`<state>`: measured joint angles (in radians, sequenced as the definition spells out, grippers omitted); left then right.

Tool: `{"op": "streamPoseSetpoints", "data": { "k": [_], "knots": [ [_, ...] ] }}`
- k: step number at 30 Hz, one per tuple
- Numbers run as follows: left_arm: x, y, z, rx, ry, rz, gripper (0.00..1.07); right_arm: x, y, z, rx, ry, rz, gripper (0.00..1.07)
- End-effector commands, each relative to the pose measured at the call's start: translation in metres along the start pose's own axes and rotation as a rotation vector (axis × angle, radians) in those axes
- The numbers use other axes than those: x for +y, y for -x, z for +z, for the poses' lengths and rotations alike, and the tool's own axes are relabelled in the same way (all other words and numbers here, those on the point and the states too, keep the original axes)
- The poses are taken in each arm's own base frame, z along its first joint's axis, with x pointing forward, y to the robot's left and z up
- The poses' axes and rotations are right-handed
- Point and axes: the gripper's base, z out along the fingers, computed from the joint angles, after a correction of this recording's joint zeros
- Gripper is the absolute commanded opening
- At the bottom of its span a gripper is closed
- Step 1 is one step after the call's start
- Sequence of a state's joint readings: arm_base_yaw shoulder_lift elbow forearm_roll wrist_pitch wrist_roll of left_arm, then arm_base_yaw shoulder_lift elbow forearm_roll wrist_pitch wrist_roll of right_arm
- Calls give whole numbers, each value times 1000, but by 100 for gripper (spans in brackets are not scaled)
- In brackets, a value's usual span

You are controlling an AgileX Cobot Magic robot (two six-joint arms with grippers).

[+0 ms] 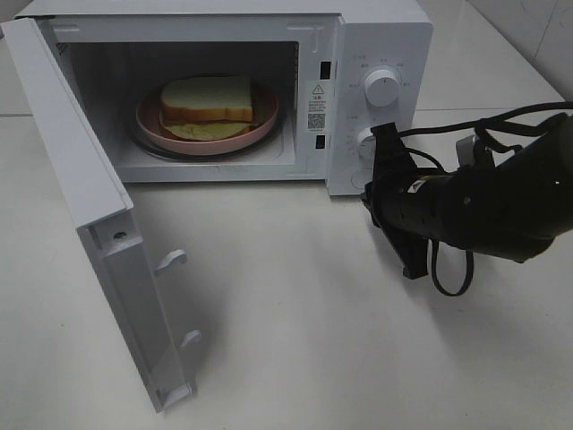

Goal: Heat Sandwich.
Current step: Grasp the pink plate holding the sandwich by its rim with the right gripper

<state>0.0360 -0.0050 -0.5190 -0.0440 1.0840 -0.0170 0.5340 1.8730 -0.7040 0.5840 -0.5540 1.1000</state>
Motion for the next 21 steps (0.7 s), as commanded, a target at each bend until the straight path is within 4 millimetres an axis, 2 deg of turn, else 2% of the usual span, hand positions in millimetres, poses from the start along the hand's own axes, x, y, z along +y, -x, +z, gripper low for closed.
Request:
{"op": "streamPoseSetpoints", "data": {
  "k": [1, 4, 5, 10, 12, 17, 19, 21],
  "knots": [
    [0, 0, -2, -28, -2, 2, 98, 2, -1, -14, 35, -7, -70, 0],
    [0, 0, -2, -28, -2, 2, 98, 3, -1, -21, 59, -15, -113, 0],
    [0, 0, -2, -28, -2, 2, 98, 5, -3, -27, 100, -30, -185, 1],
    [0, 0, -2, -28, -2, 2, 98, 9, -6, -42, 185, -64, -327, 1],
    [0, 0, -2, -28, -2, 2, 98, 9, -7, -44, 201, -75, -359, 1],
    [0, 0, -2, -28, -2, 2, 98, 11, -11, -51, 291, -148, -566, 2],
    [0, 0, -2, -28, -2, 2, 98, 15, -14, -53, 349, -192, -705, 3],
    [0, 0, -2, -28, -2, 2, 98, 17, -14, -54, 364, -196, -746, 3]
  ]
}}
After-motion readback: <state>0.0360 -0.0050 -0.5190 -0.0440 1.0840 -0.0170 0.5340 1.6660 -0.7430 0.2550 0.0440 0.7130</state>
